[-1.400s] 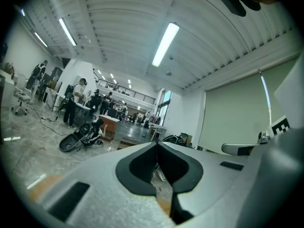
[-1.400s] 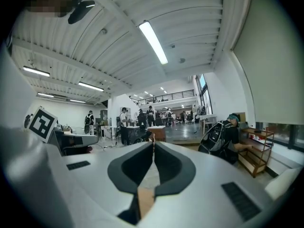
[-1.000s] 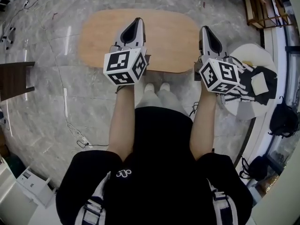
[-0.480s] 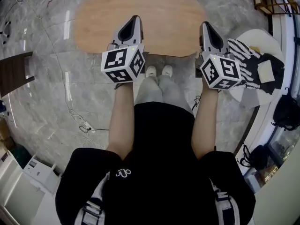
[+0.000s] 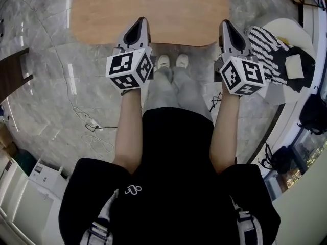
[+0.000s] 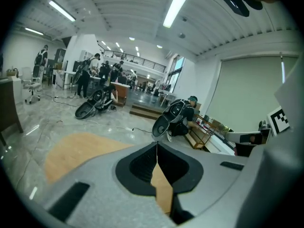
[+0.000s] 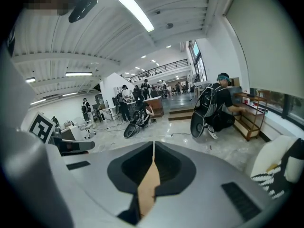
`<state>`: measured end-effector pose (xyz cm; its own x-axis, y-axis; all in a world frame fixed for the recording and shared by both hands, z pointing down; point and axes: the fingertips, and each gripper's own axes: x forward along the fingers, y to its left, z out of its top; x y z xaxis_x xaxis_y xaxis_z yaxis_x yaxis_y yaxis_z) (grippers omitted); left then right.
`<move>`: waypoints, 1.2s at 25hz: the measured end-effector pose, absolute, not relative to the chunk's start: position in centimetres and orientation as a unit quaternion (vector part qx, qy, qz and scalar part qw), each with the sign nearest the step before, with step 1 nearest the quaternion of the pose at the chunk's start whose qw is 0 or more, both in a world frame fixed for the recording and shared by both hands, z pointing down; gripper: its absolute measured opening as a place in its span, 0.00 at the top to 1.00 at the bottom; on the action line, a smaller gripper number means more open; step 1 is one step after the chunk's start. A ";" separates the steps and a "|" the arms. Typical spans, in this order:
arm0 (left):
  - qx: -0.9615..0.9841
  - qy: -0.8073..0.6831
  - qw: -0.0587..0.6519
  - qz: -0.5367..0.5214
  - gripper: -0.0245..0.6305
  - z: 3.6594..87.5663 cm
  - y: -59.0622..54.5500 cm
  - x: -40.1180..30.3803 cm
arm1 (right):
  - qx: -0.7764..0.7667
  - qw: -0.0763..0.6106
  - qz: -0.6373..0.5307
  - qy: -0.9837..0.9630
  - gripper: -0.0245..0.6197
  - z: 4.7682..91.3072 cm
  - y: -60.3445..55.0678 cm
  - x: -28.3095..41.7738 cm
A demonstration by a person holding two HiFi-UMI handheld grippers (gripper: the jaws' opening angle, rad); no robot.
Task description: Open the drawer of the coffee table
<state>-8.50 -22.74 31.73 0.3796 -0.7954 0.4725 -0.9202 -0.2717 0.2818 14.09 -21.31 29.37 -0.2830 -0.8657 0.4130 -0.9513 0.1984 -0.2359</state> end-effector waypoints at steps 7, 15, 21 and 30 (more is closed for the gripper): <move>0.775 -0.545 0.282 0.151 0.95 37.0 -21.0 -9.7 | 0.581 0.111 0.265 -0.762 0.94 34.9 -19.2 13.3; 0.761 -0.544 0.297 0.191 0.95 42.7 -18.8 -12.0 | 0.564 0.130 0.298 -0.759 0.94 40.5 -17.0 12.5; 0.749 -0.537 0.319 0.222 0.95 47.7 -16.3 -13.2 | 0.556 0.145 0.317 -0.755 0.94 45.0 -16.0 12.1; 0.737 -0.522 0.346 0.255 0.95 54.6 -13.8 -14.1 | 0.544 0.171 0.356 -0.740 0.94 52.4 -12.7 11.5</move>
<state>-14.10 -13.82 54.61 0.3252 -0.5931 0.7365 -0.9456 -0.2155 0.2439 11.49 -12.68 52.43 -0.3499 -0.6834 0.6408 -0.9272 0.1548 -0.3412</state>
